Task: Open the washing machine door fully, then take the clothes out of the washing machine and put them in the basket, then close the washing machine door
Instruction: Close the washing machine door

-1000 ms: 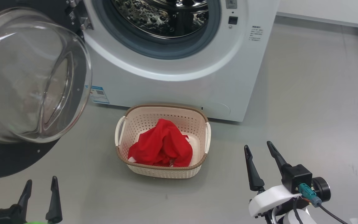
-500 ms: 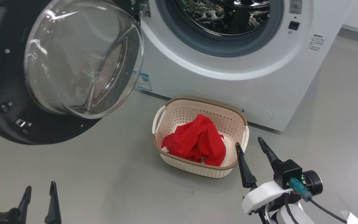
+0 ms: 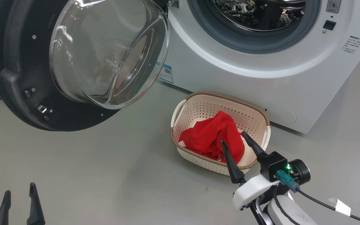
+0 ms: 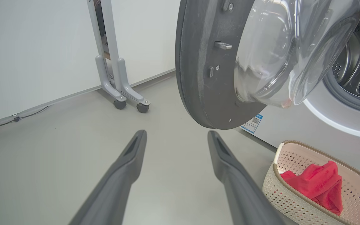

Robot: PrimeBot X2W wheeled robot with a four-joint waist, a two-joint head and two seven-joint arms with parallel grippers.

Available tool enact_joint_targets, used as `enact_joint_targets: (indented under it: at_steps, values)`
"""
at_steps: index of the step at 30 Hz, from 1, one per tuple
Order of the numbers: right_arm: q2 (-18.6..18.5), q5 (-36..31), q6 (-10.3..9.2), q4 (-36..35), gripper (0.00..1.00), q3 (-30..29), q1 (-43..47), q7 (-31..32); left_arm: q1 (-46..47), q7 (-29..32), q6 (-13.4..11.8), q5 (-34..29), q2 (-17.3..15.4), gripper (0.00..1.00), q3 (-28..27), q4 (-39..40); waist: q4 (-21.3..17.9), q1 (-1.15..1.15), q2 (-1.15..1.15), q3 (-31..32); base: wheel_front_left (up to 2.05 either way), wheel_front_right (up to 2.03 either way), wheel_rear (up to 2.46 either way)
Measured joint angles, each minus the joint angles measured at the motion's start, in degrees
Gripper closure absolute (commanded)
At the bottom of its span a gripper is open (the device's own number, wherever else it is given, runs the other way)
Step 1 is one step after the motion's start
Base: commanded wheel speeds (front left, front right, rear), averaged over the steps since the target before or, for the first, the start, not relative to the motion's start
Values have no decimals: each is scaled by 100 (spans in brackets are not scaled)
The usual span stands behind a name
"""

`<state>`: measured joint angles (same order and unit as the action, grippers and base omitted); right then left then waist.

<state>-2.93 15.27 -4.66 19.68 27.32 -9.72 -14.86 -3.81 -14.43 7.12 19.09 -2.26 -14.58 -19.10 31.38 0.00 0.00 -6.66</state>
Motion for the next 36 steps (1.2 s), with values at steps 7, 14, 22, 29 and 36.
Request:
enact_joint_targets:
  at_steps: [7, 14, 22, 29, 36]
  values:
    - [-24, 147, -1, 102, 0, 53, -98, 1, 0, 0, 0, 7, 14, 0, -67, -16, 20, 0, 0, -14, 0, 0, 0]
    - [-32, 250, -10, 132, 0, 53, -120, 0, 8, 0, 0, 215, 32, 100, -160, -45, 15, 0, 0, 0, 0, 0, 0]
    - [-32, 337, -12, 147, 0, 56, -153, 0, 135, -1, 1, 1389, 38, 100, -210, -352, 2, 0, 0, 21, 0, 0, 0]
    - [-32, 407, -42, 156, 0, 74, -157, 0, 396, 1, 1, 3600, 52, 100, 187, -605, -9, 0, 0, 32, 0, 0, 0]
    - [-32, 455, -53, 160, 0, 71, -157, 1, 599, 414, 1, 5441, 70, 100, 276, -402, -19, 0, 0, 35, 0, 0, 0]
